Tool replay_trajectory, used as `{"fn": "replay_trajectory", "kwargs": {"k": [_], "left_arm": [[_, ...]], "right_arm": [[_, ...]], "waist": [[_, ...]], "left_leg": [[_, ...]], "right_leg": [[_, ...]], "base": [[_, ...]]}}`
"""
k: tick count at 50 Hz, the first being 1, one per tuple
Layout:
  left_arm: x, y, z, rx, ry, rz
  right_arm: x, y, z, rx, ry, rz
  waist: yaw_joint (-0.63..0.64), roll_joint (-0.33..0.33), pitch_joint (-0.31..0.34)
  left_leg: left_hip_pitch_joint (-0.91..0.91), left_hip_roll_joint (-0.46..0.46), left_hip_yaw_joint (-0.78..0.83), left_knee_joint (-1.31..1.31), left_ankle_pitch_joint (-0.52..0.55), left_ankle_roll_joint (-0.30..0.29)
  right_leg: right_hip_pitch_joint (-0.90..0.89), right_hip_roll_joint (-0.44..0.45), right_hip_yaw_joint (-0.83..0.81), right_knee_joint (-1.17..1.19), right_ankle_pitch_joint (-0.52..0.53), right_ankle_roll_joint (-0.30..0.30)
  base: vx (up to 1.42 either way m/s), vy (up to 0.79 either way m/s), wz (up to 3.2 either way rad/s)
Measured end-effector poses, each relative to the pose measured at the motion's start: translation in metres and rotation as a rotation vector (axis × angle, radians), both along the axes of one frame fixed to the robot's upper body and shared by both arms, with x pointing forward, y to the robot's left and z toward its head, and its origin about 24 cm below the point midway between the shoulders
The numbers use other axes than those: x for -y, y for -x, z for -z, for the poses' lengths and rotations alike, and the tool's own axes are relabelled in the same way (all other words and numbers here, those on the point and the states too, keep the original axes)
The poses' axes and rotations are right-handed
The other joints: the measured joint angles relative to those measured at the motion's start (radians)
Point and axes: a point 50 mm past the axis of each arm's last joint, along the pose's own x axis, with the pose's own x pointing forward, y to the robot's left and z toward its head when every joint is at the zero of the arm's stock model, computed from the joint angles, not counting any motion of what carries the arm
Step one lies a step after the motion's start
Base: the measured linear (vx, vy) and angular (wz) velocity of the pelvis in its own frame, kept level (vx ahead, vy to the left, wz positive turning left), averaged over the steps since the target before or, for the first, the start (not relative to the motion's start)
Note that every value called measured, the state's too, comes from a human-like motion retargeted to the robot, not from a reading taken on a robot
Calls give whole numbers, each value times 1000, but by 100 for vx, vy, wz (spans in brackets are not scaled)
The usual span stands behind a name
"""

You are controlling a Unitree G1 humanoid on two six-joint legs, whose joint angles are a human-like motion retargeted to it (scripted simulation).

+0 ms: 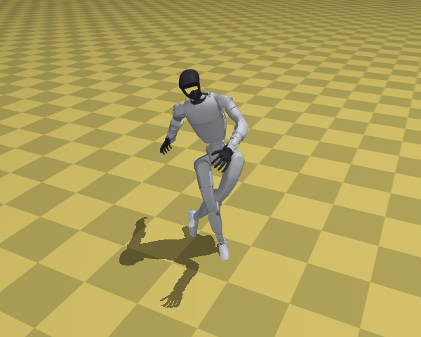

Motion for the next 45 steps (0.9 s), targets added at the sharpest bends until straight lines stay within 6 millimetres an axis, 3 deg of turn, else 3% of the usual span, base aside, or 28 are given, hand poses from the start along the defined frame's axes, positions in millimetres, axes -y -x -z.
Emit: {"fn": "replay_trajectory", "kwargs": {"k": [2, 3, 5, 7, 10, 13, 15, 18, 20, 23, 25, 26, 28, 30, 32, 35, 38, 40, 41, 43, 45], "left_arm": [[8, 12, 3, 36, -38, 37], [5, 19, 13, 32, -82, 32], [-9, 36, 46, -35, -205, -8], [-34, 60, 102, -233, -335, -60], [-72, 133, 201, -691, -392, -154], [-93, 250, 283, -1244, -208, -328], [-94, 337, 310, -1590, -65, -449], [-94, 444, 310, -1970, -33, -503], [-96, 495, 296, -2123, -88, -454], [-99, 538, 277, -2211, -155, -407], [-110, 548, 265, -2210, -52, -404], [-111, 551, 263, -2210, -7, -426], [-114, 549, 262, -2195, 95, -460], [-114, 534, 269, -2151, 170, -477], [-115, 500, 284, -2067, 170, -479], [-121, 426, 304, -1899, 64, -461], [-141, 332, 301, -1647, -41, -448], [-154, 259, 282, -1428, -56, -428], [-163, 221, 263, -1297, -77, -434], [-179, 161, 217, -1056, -161, -411], [-190, 112, 161, -819, -276, -410]], "right_arm": [[-14, 16, 4, -1, -6, 111], [-19, 18, 8, -15, -18, 119], [-22, 4, 18, -38, -38, 70], [-19, -32, 30, -29, -36, -43], [-14, -122, 44, 46, -5, -296], [-27, -238, 42, 160, 18, -649], [-47, -315, 27, 228, 34, -920], [-94, -420, -20, 342, 144, -1310], [-132, -475, -64, 468, 273, -1495], [-175, -518, -124, 729, 415, -1557], [-190, -530, -148, 899, 390, -1494], [-188, -530, -150, 920, 380, -1476], [-178, -527, -149, 922, 358, -1465], [-160, -521, -143, 864, 348, -1484], [-139, -511, -134, 769, 348, -1503], [-109, -488, -110, 558, 337, -1547], [-85, -465, -83, 297, 278, -1629], [-72, -454, -74, 127, 218, -1688], [-62, -450, -73, 79, 206, -1666], [-42, -434, -69, 50, 193, -1579], [-15, -407, -62, 89, 201, -1396]], "waist": [[-15, -17, 27], [4, -19, 41], [54, -16, 64], [125, -26, 81], [255, -56, 96], [395, -84, 96], [493, -91, 95], [637, -89, 101], [720, -90, 102], [796, -100, 90], [807, -127, 86], [799, -131, 76], [776, -128, 63], [758, -106, 63], [771, -85, 90], [819, -80, 143], [849, -112, 209], [835, -138, 224], [796, -162, 242], [670, -190, 262], [520, -202, 266]], "left_leg": [[-44, 191, 233, 355, -78, 12], [-67, 296, 312, 519, -126, 46], [-126, 451, 357, 757, -177, 101], [-173, 525, 299, 851, -183, 114], [-219, 574, 166, 849, -187, 116], [-225, 565, -12, 735, -217, 128], [-201, 577, -119, 637, -254, 160], [-126, 637, -234, 466, -306, 201], [-67, 693, -268, 337, -326, 208], [21, 734, -258, 141, -292, 186], [62, 712, -229, 65, -298, 177], [72, 699, -192, 55, -328, 179], [97, 670, -123, 26, -394, 176], [125, 631, -94, -14, -461, 165], [139, 577, -95, -31, -514, 161], [99, 495, -50, 43, -588, 175], [44, 404, 27, 117, -624, 215], [-56, 357, 67, 171, -633, 242], [-85, 311, 60, 156, -615, 232], [-122, 235, 13, 143, -595, 219], [-114, 152, -74, 79, -548, 188]], "right_leg": [[51, -67, -24, 101, -125, -34], [55, -72, -12, 157, -177, -54], [53, -79, 30, 247, -255, -72], [70, -84, 102, 285, -288, -68], [95, -98, 244, 294, -282, -44], [109, -113, 410, 258, -250, -36], [116, -118, 523, 217, -226, -40], [120, -116, 683, 145, -197, -53], [117, -117, 773, 93, -177, -63], [120, -155, 849, 9, -126, -66], [135, -222, 837, -38, -74, -47], [138, -259, 797, -41, -44, -37], [139, -331, 676, -21, 26, -33], [102, -390, 497, 71, 104, -64], [5, -444, 316, 237, 119, -125], [-170, -428, 216, 442, -23, -144], [-279, -340, 93, 475, -64, -104], [-304, -267, -88, 366, -46, -143], [-302, -234, -155, 311, -37, -137], [-283, -154, -256, 219, -26, -118], [-265, -67, -280, 138, 15, -60]], "base": [[66, 31, 116], [63, 34, -45], [55, 46, -118], [50, 51, -176], [42, 55, -233], [29, 62, -275], [16, 67, -296], [3, 70, -288], [-8, 73, -239], [-14, 80, -131], [-19, 91, 4], [-21, 100, 67], [-23, 108, 98], [-27, 112, 75], [-33, 108, 3], [-37, 95, -57], [-37, 82, -79], [-44, 78, -30], [-37, 74, 59], [-21, 71, 184], [-1, 73, 270]]}}
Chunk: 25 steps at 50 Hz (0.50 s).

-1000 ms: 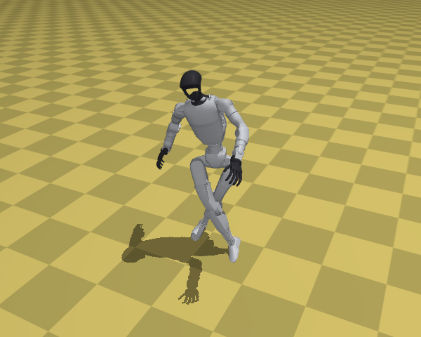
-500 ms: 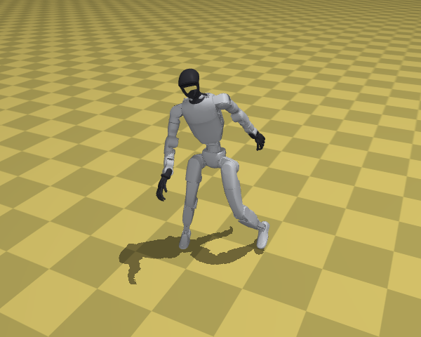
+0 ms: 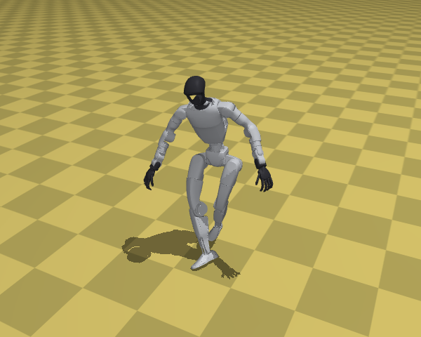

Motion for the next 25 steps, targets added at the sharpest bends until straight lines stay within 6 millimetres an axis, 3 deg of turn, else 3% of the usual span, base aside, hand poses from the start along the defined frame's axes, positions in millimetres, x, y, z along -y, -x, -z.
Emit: {"fn": "replay_trajectory", "kwargs": {"k": [2, 3, 5, 7, 10, 12, 13, 15, 17, 19, 22, 25], "left_arm": [[-1, -33, -46, 155, -96, 64], [3, -45, -64, 212, -118, 102], [21, -73, -96, 360, -97, 122], [51, -96, -120, 474, -20, 164], [110, -121, -167, 684, 93, 259], [154, -121, -189, 789, 115, 404], [168, -117, -199, 839, 118, 452], [179, -105, -211, 928, 90, 499], [170, -90, -195, 923, -34, 519], [151, -72, -159, 834, -162, 487], [111, -31, -75, 549, -159, 323], [70, 42, 10, 200, -15, 54]], "right_arm": [[33, 51, 13, 69, -55, 260], [50, 86, 20, 104, -84, 405], [79, 159, 24, 175, -118, 722], [91, 244, 28, 195, -154, 1029], [72, 370, 29, 217, -141, 1503], [24, 450, 33, 157, -100, 1774], [1, 475, 35, 113, -62, 1867], [-33, 489, 49, 1, -58, 1959], [-57, 482, 67, -74, -72, 1962], [-73, 456, 92, -62, -143, 1934], [-80, 387, 126, 21, -345, 1745], [-73, 279, 139, 53, -431, 1249]], "waist": [[-139, 24, -16], [-196, 46, -29], [-287, 85, -58], [-405, 132, -105], [-522, 86, -130], [-629, 48, -173], [-643, 44, -171], [-628, 68, -146], [-575, 45, -118], [-508, -9, -104], [-386, -57, -106], [-258, -104, -120]], "left_leg": [[70, -45, -99, -97, 53, -49], [108, -48, -133, -129, 66, -80], [196, -80, -218, -253, 167, -136], [272, -108, -319, -331, 288, -173], [345, -168, -203, -257, 383, -188], [216, -70, 12, 142, 349, -173], [147, 37, 137, 340, 318, -129], [7, 279, 285, 673, 218, 20], [-73, 406, 271, 821, 171, 65], [-126, 418, 180, 824, 175, 51], [-143, 448, 59, 652, 169, 18], [-54, 509, 29, 282, 180, -11]], "right_leg": [[39, 116, 17, -81, 49, 60], [64, 189, 31, -123, 70, 60], [87, 259, 53, -119, 100, 60], [165, 260, 69, -163, 123, 60], [300, 216, 316, -197, 102, 60], [368, 95, 303, -208, 20, 42], [366, 62, 266, -149, -40, -13], [318, 50, 241, -23, -142, -140], [280, 28, 274, 159, -237, -150], [290, -1, 335, 251, -282, -100], [361, 16, 454, 194, -270, -61], [395, 35, 606, 144, -234, -17]], "base": [[19, 64, 267], [32, 56, 231], [43, 69, 232], [60, 101, 319], [72, 89, 324], [72, 68, 411], [65, 53, 236], [54, 43, 36], [53, 38, -95], [53, 38, -135], [48, 38, -193], [37, 42, -252]]}}
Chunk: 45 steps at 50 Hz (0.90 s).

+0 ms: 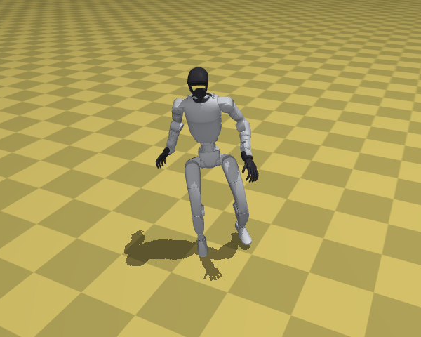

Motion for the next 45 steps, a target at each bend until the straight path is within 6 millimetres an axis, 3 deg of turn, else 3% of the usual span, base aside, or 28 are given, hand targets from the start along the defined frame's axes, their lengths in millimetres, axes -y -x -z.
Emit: {"fn": "replay_trajectory", "kwargs": {"k": [2, 4, 6, 8, 10, 12, 14, 16, 18, 20, 24, 28, 30, 32, 33, 35, 38, 41, 43, 45], "left_arm": [[-18, 59, 44, -231, 66, -154], [-26, 117, 77, -464, 100, -254], [-25, 165, 101, -689, 129, -293], [-21, 198, 118, -892, 147, -263], [-20, 220, 128, -1070, 128, -192], [-24, 230, 131, -1190, 18, -137], [-31, 225, 129, -1196, -34, -114], [-40, 206, 123, -1098, -11, -153], [-42, 186, 118, -951, 59, -240], [-41, 170, 114, -795, 133, -338], [-43, 121, 100, -554, 226, -429], [-48, 79, 83, -417, 228, -399], [-51, 63, 71, -322, 250, -403], [-56, 59, 65, -269, 271, -429], [-58, 59, 62, -251, 287, -449], [-63, 65, 61, -229, 305, -486], [-68, 66, 60, -228, 320, -533], [-64, 58, 60, -293, 252, -437], [-58, 45, 56, -338, 156, -294], [-51, 39, 52, -383, 45, -113]], "right_arm": [[6, -83, -15, 86, 109, -473], [6, -165, -53, 204, 304, -922], [-4, -237, -111, 373, 531, -1245], [-22, -285, -179, 601, 718, -1398], [-40, -308, -233, 813, 827, -1457], [-49, -311, -263, 941, 924, -1430], [-54, -308, -278, 1003, 987, -1413], [-52, -307, -284, 1008, 1019, -1408], [-46, -303, -275, 939, 1030, -1428], [-38, -293, -249, 816, 993, -1463], [-17, -265, -170, 509, 711, -1462], [1, -200, -83, 185, 327, -1378], [3, -160, -50, 33, 157, -1375], [3, -117, -26, -119, 3, -1372], [3, -98, -18, -156, -80, -1314], [1, -61, -9, -313, -178, -1415], [-1, -23, -6, -352, -277, -1318], [-3, 16, -8, -364, -346, -1145], [-5, 37, -8, -365, -373, -1022], [-7, 53, -6, -384, -389, -943]], "waist": [[75, -10, -9], [145, 0, -11], [202, 8, -8], [238, -17, 8], [250, -40, 1], [254, -29, 6], [255, -15, 12], [260, -3, 25], [249, 16, 31], [221, 41, 29], [195, 62, 24], [173, 50, -6], [175, 29, -40], [189, 7, -93], [196, -5, -118], [203, -22, -165], [198, -61, -168], [178, -92, -154], [171, -104, -144], [156, -89, -130]], "left_leg": [[87, -11, -122, -301, 57, -30], [157, -21, -304, -495, 106, -37], [181, -25, -383, -518, 75, -29], [166, -58, -345, -441, -15, -34], [93, -93, -287, -342, -72, -35], [86, -103, -274, -372, -37, -73], [90, -111, -271, -407, -16, -71], [116, -117, -274, -467, 10, -65], [136, -115, -282, -509, 27, -49], [136, -102, -293, -506, 24, -42], [146, -82, -306, -558, 53, -53], [155, -86, -294, -575, 59, -60], [173, -87, -262, -601, 56, -60], [205, -73, -205, -649, 79, -64], [220, -63, -174, -672, 98, -67], [230, -39, -119, -658, 132, -69], [235, -17, -100, -578, 244, -85], [118, 0, -87, -334, 337, -89], [18, 12, -58, -206, 308, -79], [-78, 41, -14, -117, 210, -112]], "right_leg": [[2, 24, 102, -16, 13, -4], [-22, 60, 199, 4, 7, -29], [-71, 85, 285, 64, -23, -49], [-135, 73, 341, 176, -80, -30], [-212, 53, 380, 253, -111, -36], [-199, 36, 397, 187, -91, -81], [-179, 14, 386, 119, -62, -87], [-151, -10, 367, 53, -26, -53], [-112, -23, 356, -8, 1, -16], [-73, -23, 356, -43, 2, -6], [-56, -55, 290, -7, -26, -36], [-16, -123, 186, 12, -33, -41], [1, -147, 159, -9, -60, -39], [-1, -144, 168, -39, -88, -53], [-7, -133, 188, -52, -94, -65], [-15, -100, 237, -59, -93, -96], [24, -64, 284, -64, -59, -72], [118, -61, 270, -137, -35, -34], [160, -45, 244, -164, -24, -7], [208, 3, 211, -190, -7, 0]], "base": [[24, 52, -266], [11, 60, -259], [-3, 63, -214], [-8, 59, -129], [-12, 52, -53], [-13, 39, -16], [-9, 32, -6], [-4, 24, -1], [0, 16, 23], [3, 10, 42], [1, 1, 9], [4, -11, -6], [8, -22, -64], [10, -31, -120], [11, -37, -139], [11, -44, -138], [13, -56, -88], [10, -60, 6], [5, -60, 43], [3, -57, 62]]}}
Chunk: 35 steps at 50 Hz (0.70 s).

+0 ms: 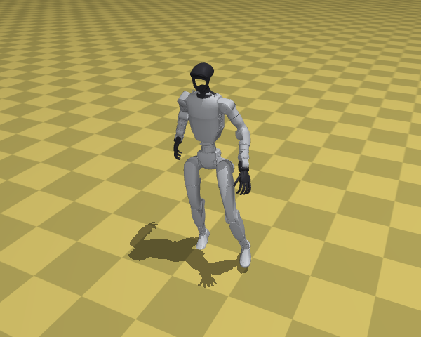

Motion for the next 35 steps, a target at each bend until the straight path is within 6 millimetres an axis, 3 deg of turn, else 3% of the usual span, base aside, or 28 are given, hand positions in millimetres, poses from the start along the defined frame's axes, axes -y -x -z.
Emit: {"fn": "replay_trajectory", "kwargs": {"k": [3, 5, 7, 10, 13, 17, 19, 21, 23, 25, 27, 29, 30, 32, 33, 35], "left_arm": [[6, -8, -3, -59, -51, 183], [5, 1, 1, -107, -38, 223], [-1, 2, 4, -103, 7, 104], [-10, 30, 20, -125, 82, -117], [-19, 85, 40, -236, 102, -319], [-35, 163, 47, -470, 68, -453], [-48, 204, 40, -612, 54, -492], [-69, 230, 23, -651, 6, -560], [-93, 248, 1, -614, -44, -696], [-112, 263, -19, -536, -77, -863], [-122, 267, -30, -447, -91, -1031], [-122, 269, -30, -416, -93, -1125], [-120, 268, -28, -414, -89, -1143], [-119, 242, -19, -424, -63, -1046], [-117, 229, -15, -463, -51, -930], [-116, 185, -9, -511, -54, -654]], "right_arm": [[0, -16, 7, -20, -18, 7], [7, -42, 7, 48, -10, -37], [17, -98, 1, 218, 18, -127], [39, -186, -33, 447, 107, -342], [55, -287, -102, 619, 256, -690], [44, -396, -228, 808, 556, -1023], [27, -429, -290, 891, 699, -1068], [1, -449, -345, 1099, 810, -1087], [-27, -457, -386, 1300, 846, -1108], [-55, -459, -412, 1460, 808, -1142], [-72, -463, -420, 1543, 737, -1118], [-77, -468, -400, 1521, 660, -1090], [-77, -469, -383, 1484, 629, -1082], [-72, -465, -342, 1345, 572, -1124], [-66, -458, -316, 1248, 528, -1175], [-46, -435, -269, 1042, 412, -1219]], "waist": [[-24, -9, 0], [-18, 14, 33], [30, 29, 67], [98, 68, 117], [159, 114, 150], [323, 108, 147], [398, 74, 129], [484, -1, 108], [576, -82, 86], [642, -152, 66], [675, -215, 66], [667, -220, 62], [655, -197, 70], [633, -151, 85], [605, -116, 67], [565, -92, 49]], "left_leg": [[-47, -71, 95, -227, 8, 53], [-64, -79, 204, -268, -7, -1], [-12, -157, 295, -463, 44, 43], [43, -244, 453, -547, 45, 26], [85, -289, 636, -478, -44, 17], [143, -416, 754, -472, -95, 29], [126, -458, 693, -402, -96, 11], [109, -526, 531, -421, -72, -22], [120, -553, 420, -519, -93, -32], [108, -508, 448, -549, -158, 10], [100, -465, 493, -560, -172, 25], [119, -403, 490, -514, -196, 23], [157, -364, 472, -486, -211, -2], [228, -306, 425, -503, -203, -36], [225, -247, 401, -433, -236, -33], [224, -213, 341, -433, -235, -13]], "right_leg": [[-11, 49, -40, -8, 30, 14], [33, 109, -46, -42, 52, 24], [30, 159, -15, -48, 70, 27], [86, 233, 56, -96, 91, 22], [138, 307, 141, -108, 96, 6], [162, 369, 297, -57, 116, 36], [199, 378, 373, -88, 146, 71], [230, 376, 421, -128, 147, 77], [240, 361, 439, -172, 115, 77], [214, 328, 358, -192, 48, 77], [150, 273, 167, -111, -19, 71], [132, 209, -55, -14, -32, 10], [164, 175, -175, 13, -13, -41], [170, 77, -397, 160, 29, -130], [163, 44, -475, 238, 58, -183], [43, -35, -485, 467, 75, -230]], "base": [[-6, -57, 56], [1, -48, -17], [-3, -47, -93], [6, -45, -139], [15, -46, -175], [25, -49, -229], [43, -63, -194], [55, -86, -151], [54, -80, -151], [45, -58, -148], [44, -48, -99], [53, -43, -19], [56, -44, 19], [54, -39, 50], [50, -36, 100], [42, -37, 138]]}}
